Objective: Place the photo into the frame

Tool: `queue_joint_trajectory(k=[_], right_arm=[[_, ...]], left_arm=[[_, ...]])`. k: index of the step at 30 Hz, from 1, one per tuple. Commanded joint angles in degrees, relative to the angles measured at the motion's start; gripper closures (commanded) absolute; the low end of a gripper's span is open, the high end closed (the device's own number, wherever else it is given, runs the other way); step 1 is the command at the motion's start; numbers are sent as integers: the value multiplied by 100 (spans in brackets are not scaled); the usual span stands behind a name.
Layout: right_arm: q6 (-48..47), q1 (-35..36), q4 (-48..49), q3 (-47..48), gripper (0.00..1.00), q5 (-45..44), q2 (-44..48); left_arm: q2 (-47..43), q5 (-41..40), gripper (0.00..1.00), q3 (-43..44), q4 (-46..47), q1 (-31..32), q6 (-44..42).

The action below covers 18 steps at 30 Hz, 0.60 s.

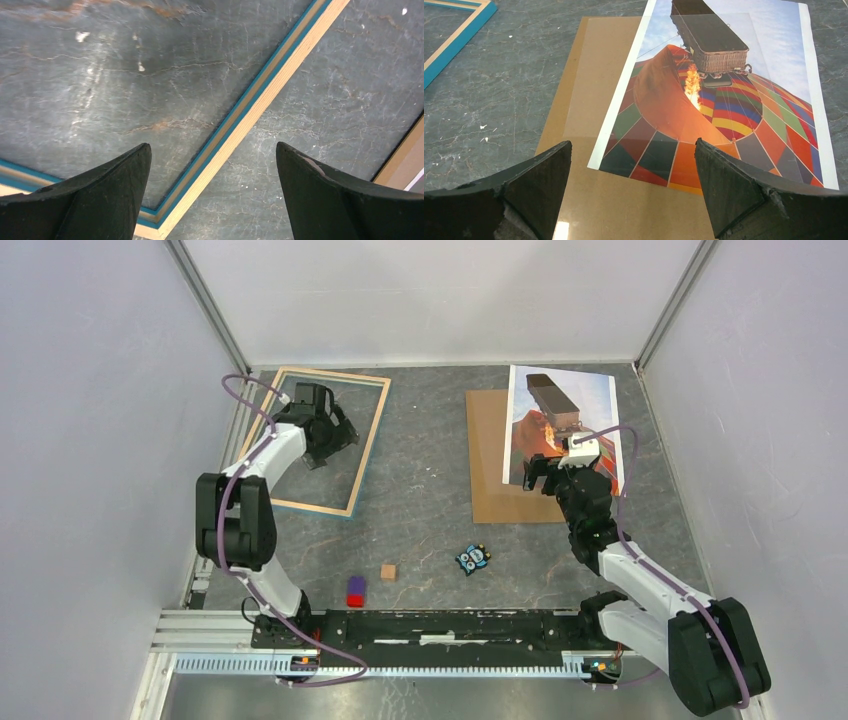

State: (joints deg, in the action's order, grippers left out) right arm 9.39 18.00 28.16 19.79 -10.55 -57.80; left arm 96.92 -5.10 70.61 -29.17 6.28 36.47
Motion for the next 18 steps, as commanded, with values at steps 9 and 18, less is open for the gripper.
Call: queue_joint_trajectory(k=[9, 18], right_arm=[[-168, 16, 55, 106, 2, -129, 134], [-117, 17, 119, 34, 2, -258, 134]], left_arm=[[1251, 1995, 0, 652, 7, -1, 266], [1205, 2547, 3, 201, 486, 217, 780]])
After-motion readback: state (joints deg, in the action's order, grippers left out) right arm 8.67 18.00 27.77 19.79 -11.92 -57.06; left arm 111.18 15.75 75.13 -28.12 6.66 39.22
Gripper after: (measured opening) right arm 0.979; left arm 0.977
